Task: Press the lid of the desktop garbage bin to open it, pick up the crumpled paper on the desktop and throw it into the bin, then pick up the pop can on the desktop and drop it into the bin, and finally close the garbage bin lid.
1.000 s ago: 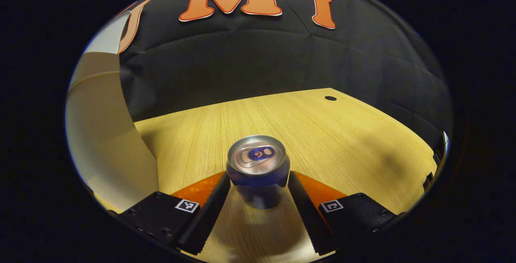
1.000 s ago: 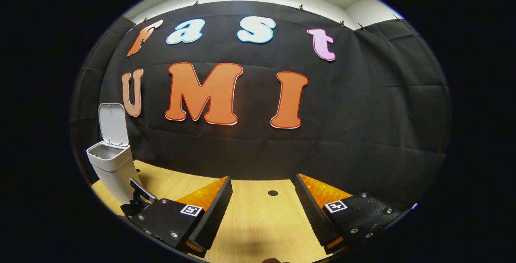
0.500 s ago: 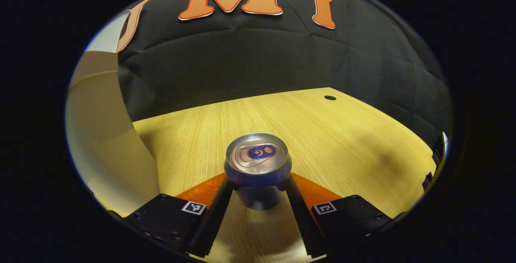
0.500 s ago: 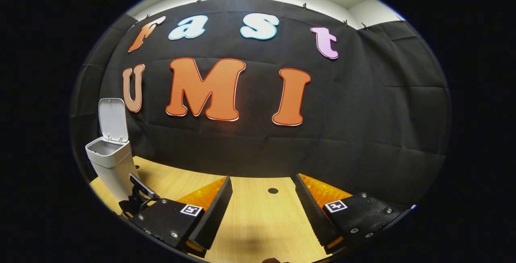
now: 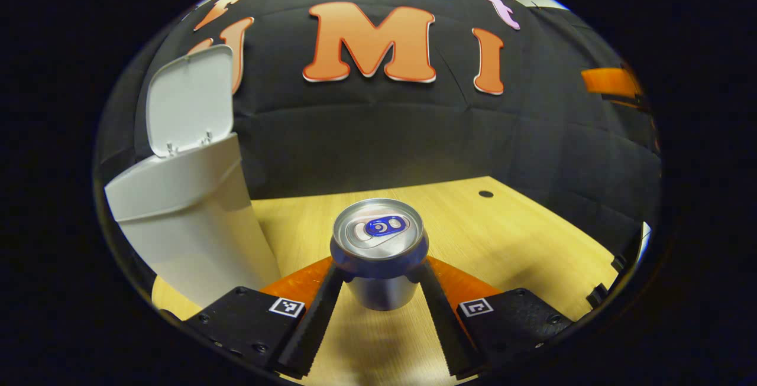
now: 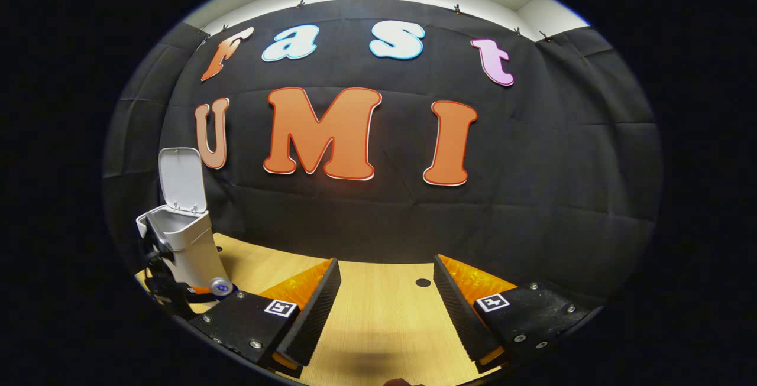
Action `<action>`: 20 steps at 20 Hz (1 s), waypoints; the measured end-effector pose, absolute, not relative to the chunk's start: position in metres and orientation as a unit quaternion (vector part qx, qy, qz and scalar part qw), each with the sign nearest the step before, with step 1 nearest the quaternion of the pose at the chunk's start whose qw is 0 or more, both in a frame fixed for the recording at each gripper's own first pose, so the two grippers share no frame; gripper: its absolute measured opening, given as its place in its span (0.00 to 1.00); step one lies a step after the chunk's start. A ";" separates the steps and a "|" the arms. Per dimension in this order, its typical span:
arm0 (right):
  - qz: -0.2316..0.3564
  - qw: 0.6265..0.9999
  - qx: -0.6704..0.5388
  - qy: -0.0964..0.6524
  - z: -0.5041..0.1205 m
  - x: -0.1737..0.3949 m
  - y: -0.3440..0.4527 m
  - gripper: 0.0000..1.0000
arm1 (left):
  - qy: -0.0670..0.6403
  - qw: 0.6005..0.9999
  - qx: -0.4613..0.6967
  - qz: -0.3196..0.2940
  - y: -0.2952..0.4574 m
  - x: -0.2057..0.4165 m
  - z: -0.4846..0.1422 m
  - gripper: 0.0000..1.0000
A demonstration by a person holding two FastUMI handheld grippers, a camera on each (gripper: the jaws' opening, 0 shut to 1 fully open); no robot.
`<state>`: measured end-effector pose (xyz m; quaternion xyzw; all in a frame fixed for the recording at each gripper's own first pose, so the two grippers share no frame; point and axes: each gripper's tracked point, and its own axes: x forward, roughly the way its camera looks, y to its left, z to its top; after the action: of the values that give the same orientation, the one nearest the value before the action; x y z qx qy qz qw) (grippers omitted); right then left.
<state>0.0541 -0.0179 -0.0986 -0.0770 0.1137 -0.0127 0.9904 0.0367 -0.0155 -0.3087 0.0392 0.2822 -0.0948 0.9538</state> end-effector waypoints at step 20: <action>0.077 0.991 -0.042 0.104 -0.114 0.094 0.055 0.94 | 0.144 0.980 0.037 0.131 0.175 -0.019 -0.065 0.78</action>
<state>0.0940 0.0551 -0.1141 -0.0419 0.1039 0.0772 0.9907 -0.0187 0.1752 -0.0655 0.0371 0.1439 0.1308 0.9802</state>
